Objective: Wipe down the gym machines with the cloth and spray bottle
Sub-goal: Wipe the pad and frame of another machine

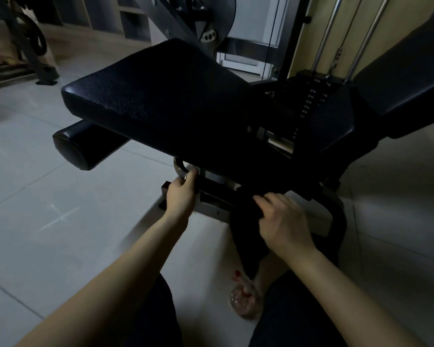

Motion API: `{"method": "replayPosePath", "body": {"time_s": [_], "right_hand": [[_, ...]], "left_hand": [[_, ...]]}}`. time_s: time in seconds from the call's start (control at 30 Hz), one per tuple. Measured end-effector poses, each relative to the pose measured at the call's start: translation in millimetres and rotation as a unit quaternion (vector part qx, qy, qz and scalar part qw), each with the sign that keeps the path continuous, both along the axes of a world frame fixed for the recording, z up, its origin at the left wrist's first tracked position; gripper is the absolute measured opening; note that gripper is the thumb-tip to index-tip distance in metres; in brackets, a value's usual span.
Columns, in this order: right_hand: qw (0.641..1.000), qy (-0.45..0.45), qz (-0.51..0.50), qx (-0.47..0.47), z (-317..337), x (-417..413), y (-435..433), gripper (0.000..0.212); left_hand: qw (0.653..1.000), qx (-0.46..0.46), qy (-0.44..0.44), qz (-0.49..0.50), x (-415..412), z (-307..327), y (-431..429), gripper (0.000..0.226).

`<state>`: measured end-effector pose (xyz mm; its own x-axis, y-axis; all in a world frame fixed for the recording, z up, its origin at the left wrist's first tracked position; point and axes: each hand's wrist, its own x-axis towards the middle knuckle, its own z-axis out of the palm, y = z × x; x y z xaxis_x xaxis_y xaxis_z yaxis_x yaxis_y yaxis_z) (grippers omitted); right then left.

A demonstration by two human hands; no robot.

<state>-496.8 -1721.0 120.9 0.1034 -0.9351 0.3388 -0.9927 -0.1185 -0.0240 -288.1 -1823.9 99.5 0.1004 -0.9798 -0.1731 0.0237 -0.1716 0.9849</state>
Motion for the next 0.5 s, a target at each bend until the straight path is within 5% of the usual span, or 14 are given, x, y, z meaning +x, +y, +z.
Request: {"method": "replayPosePath", "body": {"time_s": [0.13,0.27,0.5], "right_hand": [[0.996,-0.077,-0.039,-0.013,15.8,-8.1,2.8,0.024],[0.969,-0.242,-0.021,-0.043,20.9,47.1,-24.1,0.038],[0.988,-0.131,-0.045,0.065,5.7,62.5,-52.2,0.037]], "left_hand": [[1.000,0.003,0.016,-0.015,-5.8,0.0,0.4,0.043],[1.000,0.009,0.007,-0.004,-6.7,0.6,-2.5,0.044],[0.999,0.000,-0.030,-0.021,2.4,0.5,-7.6,0.043]]}}
